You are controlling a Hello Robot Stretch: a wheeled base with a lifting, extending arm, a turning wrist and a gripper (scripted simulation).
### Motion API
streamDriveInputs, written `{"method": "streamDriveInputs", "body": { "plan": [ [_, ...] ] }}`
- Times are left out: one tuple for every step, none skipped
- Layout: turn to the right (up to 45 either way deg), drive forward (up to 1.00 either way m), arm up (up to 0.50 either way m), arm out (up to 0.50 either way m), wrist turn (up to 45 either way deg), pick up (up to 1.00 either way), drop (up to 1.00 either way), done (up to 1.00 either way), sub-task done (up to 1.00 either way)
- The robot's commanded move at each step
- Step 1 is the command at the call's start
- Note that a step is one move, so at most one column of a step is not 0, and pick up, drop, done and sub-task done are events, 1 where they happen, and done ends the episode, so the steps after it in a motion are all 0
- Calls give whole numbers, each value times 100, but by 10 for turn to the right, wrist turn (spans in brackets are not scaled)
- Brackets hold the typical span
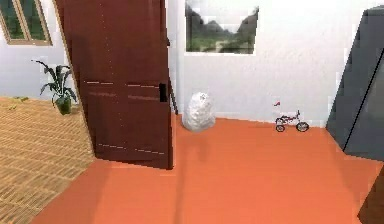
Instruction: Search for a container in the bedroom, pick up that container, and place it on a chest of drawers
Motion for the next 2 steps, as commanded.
{"method": "streamDriveInputs", "body": {
  "plan": [
    [-180,0,0,0,0,0,0,0,0],
    [-30,0,0,0,0,0,0,0,0]
  ]
}}
